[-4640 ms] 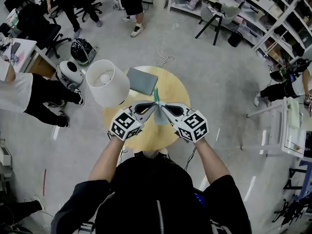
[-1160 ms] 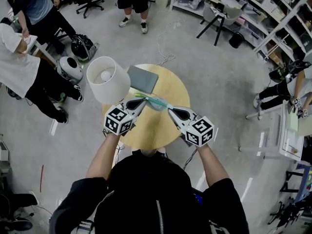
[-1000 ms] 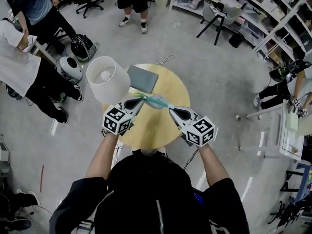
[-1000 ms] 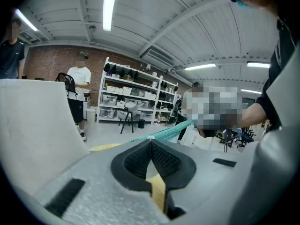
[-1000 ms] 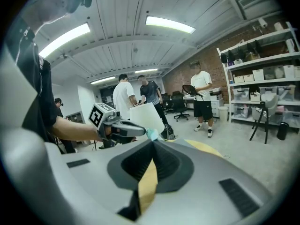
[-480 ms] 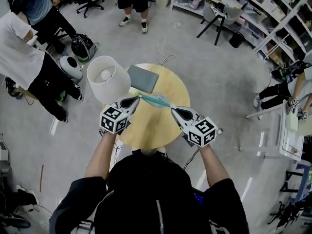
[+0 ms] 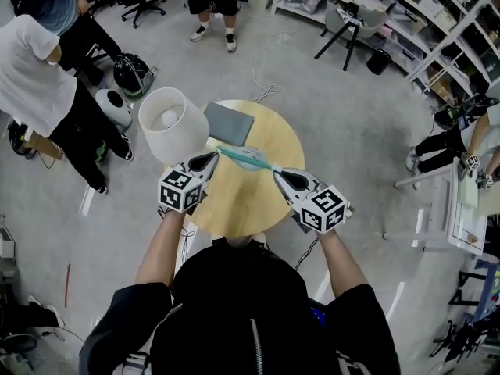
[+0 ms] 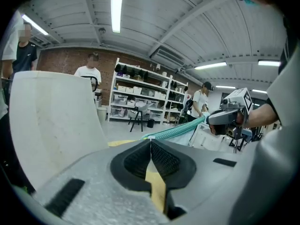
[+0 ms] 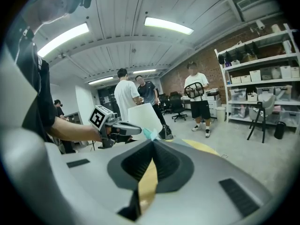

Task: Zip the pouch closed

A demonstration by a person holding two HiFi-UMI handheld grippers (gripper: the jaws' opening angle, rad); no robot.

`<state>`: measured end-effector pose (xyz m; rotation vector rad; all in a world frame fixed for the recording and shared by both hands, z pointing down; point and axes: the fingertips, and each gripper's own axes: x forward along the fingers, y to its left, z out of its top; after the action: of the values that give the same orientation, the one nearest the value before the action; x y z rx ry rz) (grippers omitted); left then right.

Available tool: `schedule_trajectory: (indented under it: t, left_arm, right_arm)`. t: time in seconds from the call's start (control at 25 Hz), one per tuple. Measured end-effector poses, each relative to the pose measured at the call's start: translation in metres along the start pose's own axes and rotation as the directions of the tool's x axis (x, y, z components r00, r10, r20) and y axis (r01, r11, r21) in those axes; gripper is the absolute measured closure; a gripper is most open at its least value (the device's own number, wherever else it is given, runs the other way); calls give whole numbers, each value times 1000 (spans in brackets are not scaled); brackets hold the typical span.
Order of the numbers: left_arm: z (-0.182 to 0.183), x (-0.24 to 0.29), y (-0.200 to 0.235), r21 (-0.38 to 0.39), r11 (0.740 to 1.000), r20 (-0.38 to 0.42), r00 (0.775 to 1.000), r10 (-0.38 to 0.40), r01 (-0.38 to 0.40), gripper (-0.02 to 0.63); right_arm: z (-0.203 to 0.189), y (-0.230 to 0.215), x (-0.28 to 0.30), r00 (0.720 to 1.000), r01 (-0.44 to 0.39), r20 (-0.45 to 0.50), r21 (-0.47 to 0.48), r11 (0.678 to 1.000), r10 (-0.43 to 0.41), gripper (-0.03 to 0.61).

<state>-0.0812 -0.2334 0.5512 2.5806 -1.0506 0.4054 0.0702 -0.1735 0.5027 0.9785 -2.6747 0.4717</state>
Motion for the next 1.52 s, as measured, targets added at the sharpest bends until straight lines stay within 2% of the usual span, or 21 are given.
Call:
schedule_trajectory:
  t: [0.2, 0.36, 0.48, 0.6, 0.8, 1.04, 1.52]
  left_arm:
    - [-3, -4, -1, 23, 1000, -19, 1000, 0, 1, 588]
    - [-1, -6, -3, 6, 1000, 11, 1000, 5, -5, 517]
    - [4, -4, -7, 24, 1000, 29, 1000, 1, -2, 541]
    - [13, -9, -8, 35, 999, 66, 997, 27, -29, 609]
    - [16, -14, -8, 43, 997, 94, 994, 62, -66, 609]
    - [22, -23, -7, 42, 993, 139, 985, 105, -112, 610]
    - [23, -32, -4, 44, 993, 159, 982, 100, -108, 610]
  right_arm:
    - [4, 0, -1, 1000, 0, 7, 15, 1000, 0, 568]
    - [1, 1, 1, 1000, -4, -8, 10, 1000, 4, 568]
    - [-6, -2, 5, 1000, 10, -26, 6, 1000, -10, 568]
    - [-5, -5, 8, 999, 28, -24, 13, 1000, -28, 568]
    - [0, -12, 8, 998, 62, 12, 30, 998, -62, 568]
    - [13, -9, 11, 996, 64, 55, 18, 998, -65, 568]
    - [16, -7, 15, 993, 93, 78, 1, 996, -92, 568]
